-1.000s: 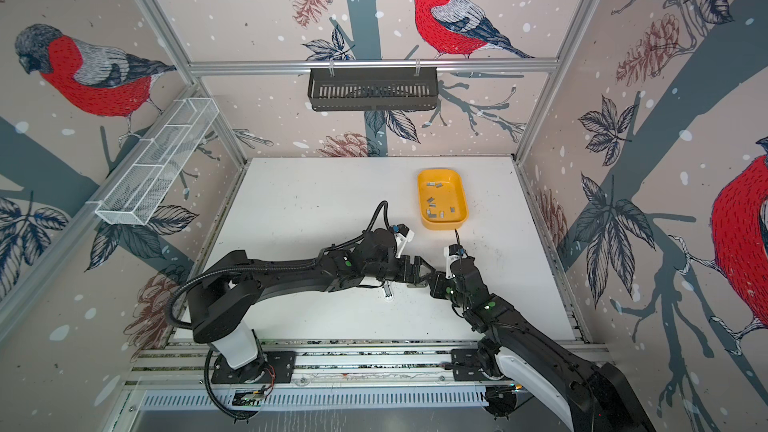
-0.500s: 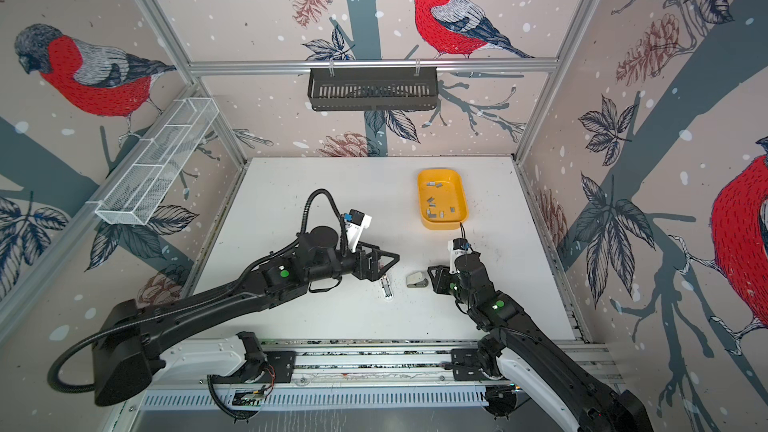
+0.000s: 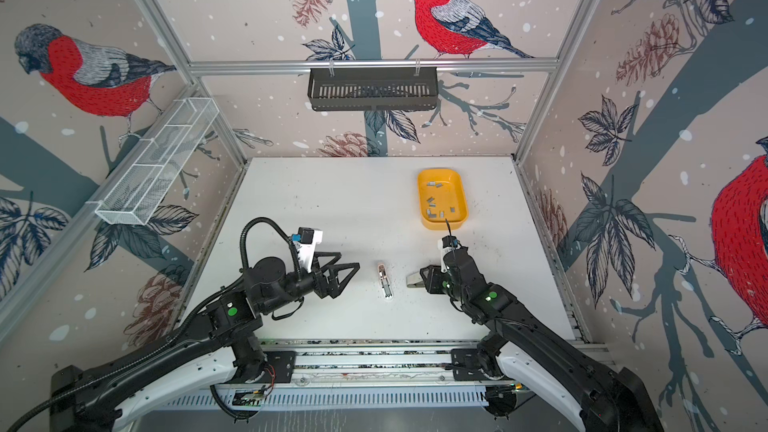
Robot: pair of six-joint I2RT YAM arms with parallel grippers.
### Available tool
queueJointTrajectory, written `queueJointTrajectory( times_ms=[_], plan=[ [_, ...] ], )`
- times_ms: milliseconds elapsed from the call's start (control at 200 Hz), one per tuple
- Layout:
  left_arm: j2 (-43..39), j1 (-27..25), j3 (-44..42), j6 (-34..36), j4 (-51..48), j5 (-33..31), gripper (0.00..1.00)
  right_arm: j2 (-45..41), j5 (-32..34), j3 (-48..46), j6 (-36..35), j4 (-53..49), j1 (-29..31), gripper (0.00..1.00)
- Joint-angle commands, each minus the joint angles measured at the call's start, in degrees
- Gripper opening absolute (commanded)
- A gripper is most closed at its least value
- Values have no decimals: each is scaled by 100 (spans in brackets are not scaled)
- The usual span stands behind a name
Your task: Load the staples into the stapler
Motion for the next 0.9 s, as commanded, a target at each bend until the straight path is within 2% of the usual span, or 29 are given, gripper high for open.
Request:
queueJointTrajectory(
  times_ms=[0, 145, 285, 460, 896],
  plan=[
    [83, 8, 70, 188, -58, 32, 97, 145, 329, 50, 169, 28, 259, 37],
    [173, 6, -2, 161, 11, -5, 97, 452, 573, 136, 350, 27, 491, 35],
    [157, 7, -100, 63, 246, 213, 97, 522, 1043, 117, 562, -54, 465, 30],
    [259, 6, -50, -3, 205, 317, 97, 553, 925, -12, 523, 282, 366, 28],
    [693, 6, 17, -59, 373, 576, 97, 1025, 680, -174, 523, 248, 322, 20]
  ],
)
